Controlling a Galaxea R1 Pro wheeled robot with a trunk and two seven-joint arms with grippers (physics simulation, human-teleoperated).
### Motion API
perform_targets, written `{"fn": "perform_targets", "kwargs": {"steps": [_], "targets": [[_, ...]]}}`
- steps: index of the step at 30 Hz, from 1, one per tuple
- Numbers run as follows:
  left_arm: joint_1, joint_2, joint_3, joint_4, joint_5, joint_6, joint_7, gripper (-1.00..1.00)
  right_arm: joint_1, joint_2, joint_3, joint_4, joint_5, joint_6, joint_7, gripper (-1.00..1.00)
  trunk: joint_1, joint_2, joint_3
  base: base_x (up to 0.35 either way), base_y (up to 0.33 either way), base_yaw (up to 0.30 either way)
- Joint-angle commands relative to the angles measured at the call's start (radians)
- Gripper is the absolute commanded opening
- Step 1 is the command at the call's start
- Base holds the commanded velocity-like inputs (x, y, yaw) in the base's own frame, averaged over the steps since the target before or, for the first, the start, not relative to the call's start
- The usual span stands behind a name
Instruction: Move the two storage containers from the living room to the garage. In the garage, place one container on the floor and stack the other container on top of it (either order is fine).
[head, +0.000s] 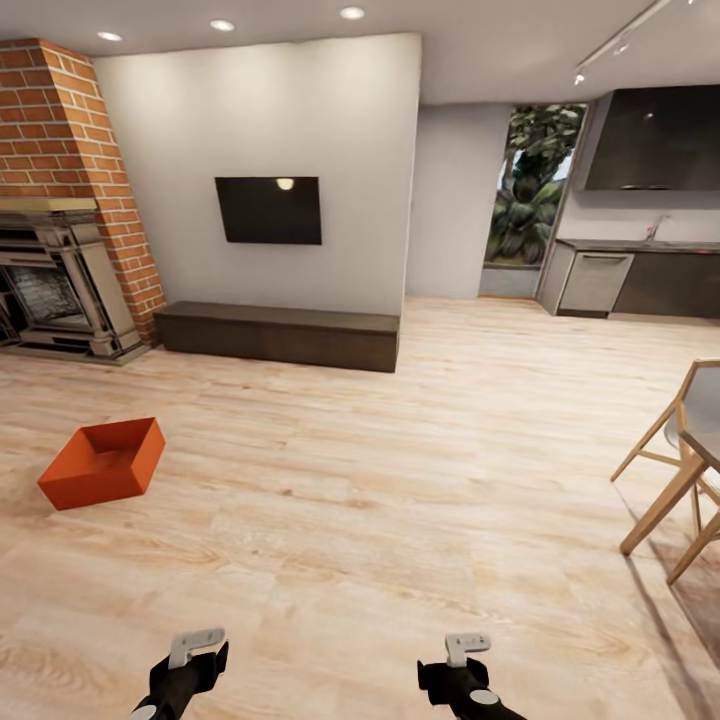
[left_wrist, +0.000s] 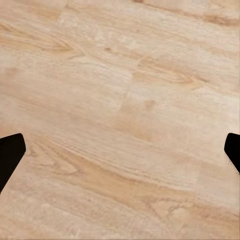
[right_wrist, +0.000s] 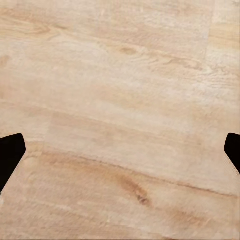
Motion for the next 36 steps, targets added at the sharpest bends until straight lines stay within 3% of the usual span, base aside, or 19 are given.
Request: {"fn": "perform_targets", "kwargs": {"steps": [1, 25, 36], "targets": [[-0.001, 0.0, 0.007, 0.001, -0.004, -0.003, -0.004, 1.0, -0.001, 0.0, 0.006, 0.001, 0.001, -0.002, -0.005, 1.0, 0.001, 0.0, -0.001, 0.343, 0.0, 0.0], [-0.001, 0.0, 0.007, 0.001, -0.004, -0.003, -0.004, 1.0, -0.001, 0.0, 0.006, 0.001, 0.001, -0.002, -0.005, 1.0, 0.001, 0.0, -0.001, 0.344, 0.0, 0.003], [-0.001, 0.0, 0.007, 0.001, -0.004, -0.003, -0.004, 1.0, -0.001, 0.0, 0.006, 0.001, 0.001, -0.002, -0.005, 1.0, 0.001, 0.0, -0.001, 0.344, 0.0, 0.197]]}}
